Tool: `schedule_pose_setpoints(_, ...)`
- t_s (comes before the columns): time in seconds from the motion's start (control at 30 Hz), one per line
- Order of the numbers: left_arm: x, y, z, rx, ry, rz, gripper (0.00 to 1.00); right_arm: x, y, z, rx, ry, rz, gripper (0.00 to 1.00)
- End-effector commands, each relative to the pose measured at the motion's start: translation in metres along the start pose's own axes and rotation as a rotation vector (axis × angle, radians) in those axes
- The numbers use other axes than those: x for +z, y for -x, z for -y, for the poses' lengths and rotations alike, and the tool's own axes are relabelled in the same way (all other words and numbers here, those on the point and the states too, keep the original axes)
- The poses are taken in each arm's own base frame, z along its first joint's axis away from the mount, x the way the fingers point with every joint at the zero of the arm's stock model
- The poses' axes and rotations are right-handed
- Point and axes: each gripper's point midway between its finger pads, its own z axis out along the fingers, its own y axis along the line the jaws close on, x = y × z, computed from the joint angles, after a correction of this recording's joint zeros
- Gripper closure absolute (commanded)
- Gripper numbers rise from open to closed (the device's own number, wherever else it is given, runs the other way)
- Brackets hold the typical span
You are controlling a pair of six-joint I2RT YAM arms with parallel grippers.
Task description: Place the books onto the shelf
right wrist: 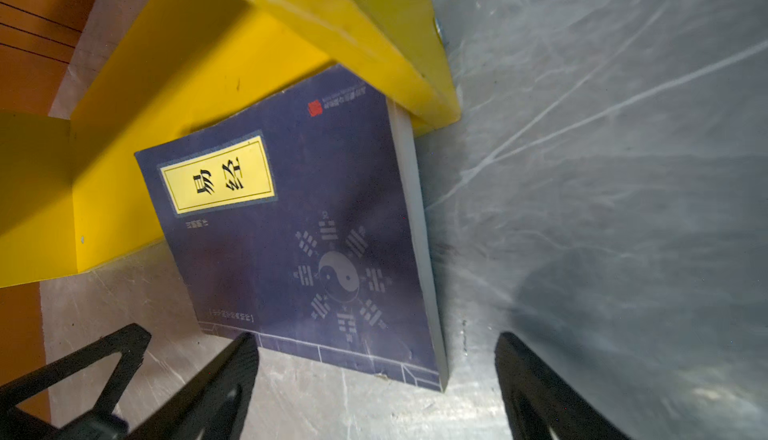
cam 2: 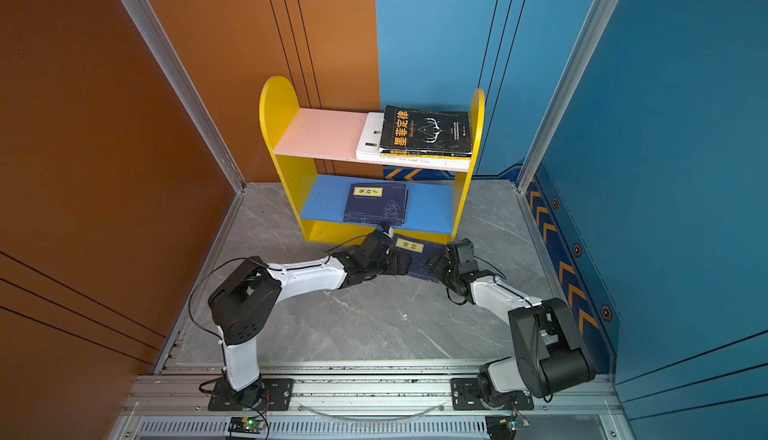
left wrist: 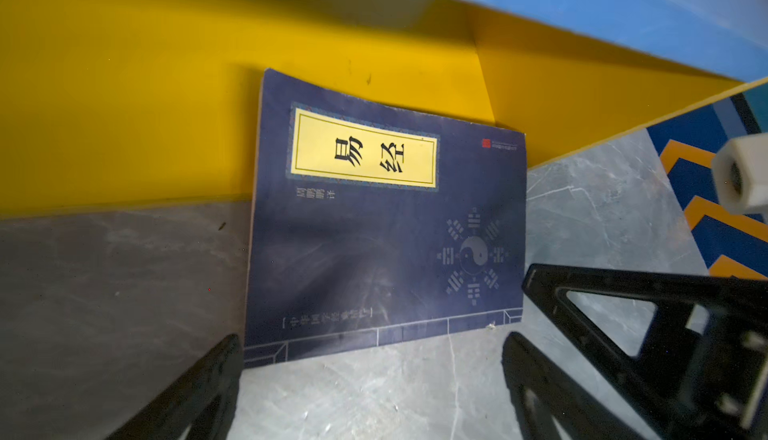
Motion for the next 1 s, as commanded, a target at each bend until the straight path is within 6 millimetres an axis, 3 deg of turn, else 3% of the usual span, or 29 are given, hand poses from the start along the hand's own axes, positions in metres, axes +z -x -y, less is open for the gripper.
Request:
schedule_pose_setpoints(0.0, 0.012, -0.001, 0.007, -0.012, 0.014, 0.005, 0.02, 0.007, 0.007, -0.014, 0.007, 0.044, -0.008, 0.12)
schedule_pose_setpoints(0.27, 0.031, -0.030, -0.001, -0.024, 0.028, -0.114, 0.01, 0.013, -0.008, -0.026, 0.035, 0.080, -0.083, 0.29)
schedule_pose_setpoints(0.43, 0.025, -0.034, -0.003, -0.053, 0.023, -0.134, 0.02, 0.005, -0.032, -0.044, 0.014, 0.115, -0.153, 0.39)
schedule_pose_setpoints(0.53, 0.011, -0.032, -0.010, -0.078, 0.043, -0.121, 0.03, -0.003, -0.054, -0.057, -0.046, 0.127, -0.199, 0.40)
schedule_pose_setpoints(0.77, -0.042, -0.023, -0.048, -0.158, 0.150, -0.031, 0.02, -0.031, -0.099, -0.091, -0.205, 0.176, -0.280, 0.39)
schedule_pose_setpoints(0.83, -0.059, -0.015, -0.055, -0.173, 0.186, 0.011, 0.01, -0.041, -0.102, -0.096, -0.277, 0.151, -0.284, 0.36)
schedule_pose_setpoints(0.87, -0.067, -0.024, -0.067, -0.180, 0.222, 0.007, 0.01, -0.046, -0.099, -0.100, -0.309, 0.139, -0.270, 0.35)
schedule_pose_setpoints(0.97, -0.084, -0.021, -0.077, -0.245, 0.243, 0.029, 0.00, -0.051, -0.084, -0.094, -0.361, 0.082, -0.203, 0.29)
